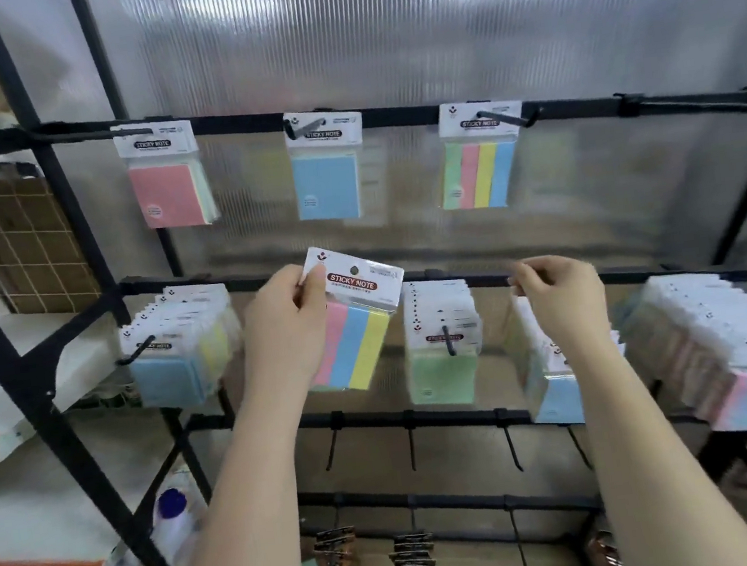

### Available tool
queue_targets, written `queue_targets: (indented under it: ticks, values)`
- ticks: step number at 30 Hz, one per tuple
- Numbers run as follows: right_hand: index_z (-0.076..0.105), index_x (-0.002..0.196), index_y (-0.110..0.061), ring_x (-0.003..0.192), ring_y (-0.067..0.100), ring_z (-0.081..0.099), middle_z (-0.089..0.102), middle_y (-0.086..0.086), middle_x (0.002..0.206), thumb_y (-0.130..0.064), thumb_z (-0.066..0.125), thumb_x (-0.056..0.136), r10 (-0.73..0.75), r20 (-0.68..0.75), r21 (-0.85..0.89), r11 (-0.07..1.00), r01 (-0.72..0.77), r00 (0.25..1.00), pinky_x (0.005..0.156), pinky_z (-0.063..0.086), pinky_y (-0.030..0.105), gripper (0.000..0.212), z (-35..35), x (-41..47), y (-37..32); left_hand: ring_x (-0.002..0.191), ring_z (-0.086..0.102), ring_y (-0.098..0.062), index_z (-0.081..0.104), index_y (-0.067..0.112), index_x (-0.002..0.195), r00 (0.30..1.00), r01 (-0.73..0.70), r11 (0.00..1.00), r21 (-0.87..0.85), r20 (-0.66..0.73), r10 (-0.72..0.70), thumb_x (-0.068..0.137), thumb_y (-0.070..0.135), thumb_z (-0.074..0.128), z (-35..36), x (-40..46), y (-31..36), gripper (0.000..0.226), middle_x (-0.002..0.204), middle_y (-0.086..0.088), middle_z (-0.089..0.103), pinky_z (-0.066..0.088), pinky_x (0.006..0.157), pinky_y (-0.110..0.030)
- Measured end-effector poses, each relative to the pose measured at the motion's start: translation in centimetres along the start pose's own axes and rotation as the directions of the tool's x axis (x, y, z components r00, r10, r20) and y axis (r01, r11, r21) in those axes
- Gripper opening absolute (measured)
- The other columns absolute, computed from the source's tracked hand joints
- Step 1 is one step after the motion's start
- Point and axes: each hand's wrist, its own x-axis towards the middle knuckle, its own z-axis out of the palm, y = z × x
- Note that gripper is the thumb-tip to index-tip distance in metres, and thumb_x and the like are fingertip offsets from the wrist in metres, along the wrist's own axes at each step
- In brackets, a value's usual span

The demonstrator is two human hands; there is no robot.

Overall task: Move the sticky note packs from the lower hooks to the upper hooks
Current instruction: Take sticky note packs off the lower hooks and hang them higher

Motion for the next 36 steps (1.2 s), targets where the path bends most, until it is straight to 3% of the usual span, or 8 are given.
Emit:
queue_targets:
  ticks: [4, 9, 12, 17, 22, 28, 33, 36]
  values:
    - [0.070, 0.089, -0.009, 0.069, 0.019, 0.056, 0.066, 0.004, 0.075, -0.013, 0.050, 0.093, 0.025, 0.009, -0.116, 0.993, -0.023, 1.000, 0.063, 0.046, 0.030, 0.021, -2.7, -0.9, 2.5, 0.049, 0.025, -0.010, 0.027, 0.015, 0.058, 0.998, -0.056, 0.997, -0.060, 0.035, 0.058, 0.096, 0.028, 0.050, 1.9, -0.6, 1.2, 0.046, 0.045, 0.006, 0.031, 0.021, 0.047, -0.023]
    - [0.068, 0.096, -0.012, 0.075, 0.013, 0.055, 0.066, -0.001, 0.084, -0.016, 0.048, 0.094, 0.118, 0.019, -0.167, 0.979, -0.113, 0.993, 0.060, 0.038, 0.025, 0.021, -4.6, -1.7, 5.6, 0.053, 0.019, -0.010, 0.035, -0.004, 0.063, 0.988, -0.139, 0.979, -0.150, 0.049, 0.148, 0.095, 0.028, 0.054, 3.7, -0.8, 3.4, 0.048, 0.055, -0.006, 0.025, 0.017, 0.045, -0.021]
    - [0.067, 0.114, -0.011, 0.097, 0.017, 0.058, 0.067, 0.002, 0.110, -0.016, 0.049, 0.095, 0.184, 0.017, -0.175, 0.968, -0.178, 0.983, 0.077, 0.039, 0.025, 0.027, -5.4, -2.1, 7.4, 0.056, 0.026, -0.012, 0.047, -0.008, 0.068, 0.983, -0.159, 0.960, -0.230, 0.051, 0.175, 0.094, 0.031, 0.056, 4.5, -0.8, 4.5, 0.047, 0.060, -0.025, 0.039, 0.020, 0.052, -0.028]
    - [0.066, 0.115, -0.009, 0.100, 0.018, 0.058, 0.067, 0.007, 0.115, -0.014, 0.051, 0.092, 0.233, 0.000, -0.169, 0.959, -0.229, 0.973, 0.079, 0.037, 0.023, 0.028, -5.7, -2.4, 9.3, 0.059, 0.038, -0.013, 0.057, -0.008, 0.074, 0.979, -0.191, 0.939, -0.285, 0.013, 0.203, 0.094, 0.031, 0.057, 6.0, -0.6, 6.3, 0.044, 0.069, -0.028, 0.056, 0.027, 0.056, -0.026]
    - [0.063, 0.116, -0.014, 0.080, 0.009, 0.056, 0.066, 0.005, 0.106, -0.016, 0.054, 0.092, 0.251, 0.031, -0.134, 0.960, -0.245, 0.968, 0.061, 0.039, 0.018, 0.026, -5.7, -2.9, 10.3, 0.047, 0.019, -0.006, 0.041, -0.002, 0.060, 0.974, -0.218, 0.933, -0.288, -0.009, 0.225, 0.094, 0.029, 0.057, 6.9, -0.3, 8.1, 0.048, 0.047, 0.007, 0.025, 0.014, 0.045, -0.019]
    - [0.062, 0.109, -0.017, 0.070, -0.002, 0.049, 0.053, -0.014, 0.079, -0.015, 0.062, 0.088, 0.252, 0.003, -0.083, 0.964, -0.251, 0.968, 0.054, 0.035, 0.014, 0.020, -6.1, -2.8, 10.5, 0.046, 0.018, -0.006, 0.027, 0.016, 0.054, 0.963, -0.269, 0.908, -0.322, -0.066, 0.262, 0.094, 0.028, 0.056, 7.1, 0.8, 10.4, 0.052, 0.041, 0.009, 0.024, 0.013, 0.043, -0.019]
    - [0.063, 0.107, -0.015, 0.077, 0.010, 0.053, 0.062, 0.000, 0.096, -0.021, 0.065, 0.087, 0.280, 0.004, -0.084, 0.957, -0.278, 0.960, 0.058, 0.038, 0.022, 0.021, -6.1, -2.6, 10.7, 0.043, 0.023, -0.004, 0.026, 0.020, 0.055, 0.948, -0.318, 0.892, -0.322, -0.078, 0.310, 0.096, 0.028, 0.054, 7.4, 1.7, 11.9, 0.050, 0.039, 0.012, 0.029, 0.017, 0.043, -0.016]
    - [0.063, 0.105, -0.015, 0.076, 0.010, 0.055, 0.063, 0.001, 0.097, -0.023, 0.066, 0.087, 0.293, 0.011, -0.071, 0.954, -0.291, 0.956, 0.055, 0.037, 0.019, 0.020, -6.0, -2.6, 10.9, 0.045, 0.029, -0.002, 0.042, 0.012, 0.058, 0.940, -0.336, 0.871, -0.359, -0.073, 0.333, 0.096, 0.028, 0.053, 7.7, 2.0, 12.3, 0.043, 0.043, 0.014, 0.036, 0.020, 0.045, -0.014]
